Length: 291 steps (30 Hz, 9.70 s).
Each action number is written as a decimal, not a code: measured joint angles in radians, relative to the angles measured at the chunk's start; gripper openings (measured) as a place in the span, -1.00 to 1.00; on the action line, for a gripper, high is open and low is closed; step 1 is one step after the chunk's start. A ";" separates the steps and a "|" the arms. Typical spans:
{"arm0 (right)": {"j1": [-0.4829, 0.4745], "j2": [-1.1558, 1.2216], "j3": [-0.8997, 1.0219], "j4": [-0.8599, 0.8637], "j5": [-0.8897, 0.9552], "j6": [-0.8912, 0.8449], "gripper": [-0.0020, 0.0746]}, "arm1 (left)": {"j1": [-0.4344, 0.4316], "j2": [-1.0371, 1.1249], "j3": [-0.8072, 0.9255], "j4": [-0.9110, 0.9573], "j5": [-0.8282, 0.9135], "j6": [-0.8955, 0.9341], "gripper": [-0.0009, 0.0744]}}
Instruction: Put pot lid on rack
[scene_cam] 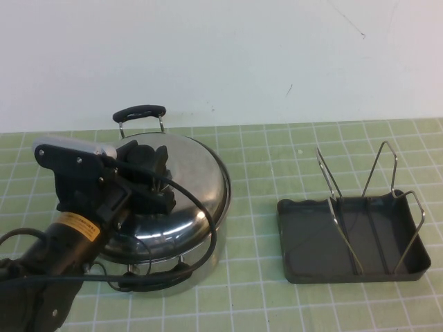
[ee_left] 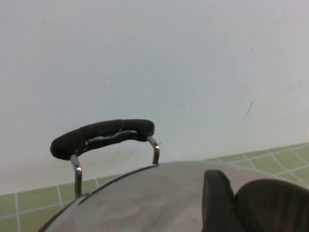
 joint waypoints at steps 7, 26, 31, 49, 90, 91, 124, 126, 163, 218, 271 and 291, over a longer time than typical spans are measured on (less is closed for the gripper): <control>0.000 0.000 0.000 0.000 0.000 0.000 -0.78 | 0.000 -0.006 0.000 0.011 -0.026 0.025 -0.13; 0.000 0.000 0.002 0.626 -0.088 0.298 -0.78 | 0.000 -0.341 0.000 0.378 -0.004 -0.669 -0.13; 0.003 0.000 0.002 0.751 0.019 0.206 -0.79 | 0.000 -0.298 0.000 0.440 -0.110 -0.695 -0.13; 0.046 0.598 -0.345 1.735 0.529 -1.039 -0.51 | 0.000 -0.208 0.000 0.483 -0.146 -0.654 -0.13; 0.352 1.416 -1.005 1.770 0.737 -1.077 -0.70 | 0.000 -0.205 -0.133 0.649 -0.136 -0.782 -0.13; 0.356 1.416 -1.007 1.770 0.736 -1.081 -0.72 | 0.000 -0.205 -0.133 0.649 -0.136 -0.782 -0.12; 0.339 1.323 -1.011 1.203 0.321 -1.096 -0.72 | 0.358 -0.447 -0.135 1.265 0.027 -0.885 -0.97; 0.339 1.351 -1.011 1.191 0.317 -1.097 -0.72 | 0.358 -0.447 -0.135 1.291 0.034 -0.902 -0.97; 0.181 1.231 -0.906 1.122 0.409 -1.051 0.04 | 0.358 -0.534 -0.132 1.487 0.359 -1.047 -0.97; 0.064 0.112 -0.178 0.337 0.006 -0.531 -0.95 | 0.360 -1.511 0.360 1.759 0.382 -1.499 -0.97; 0.088 0.000 -0.006 -0.062 0.019 -0.010 -0.95 | 0.360 -1.511 0.417 0.973 0.604 -1.185 -0.98; 0.088 0.000 -0.006 -0.063 0.019 -0.001 -0.95 | 0.362 -1.558 0.531 -0.090 1.275 0.177 -0.98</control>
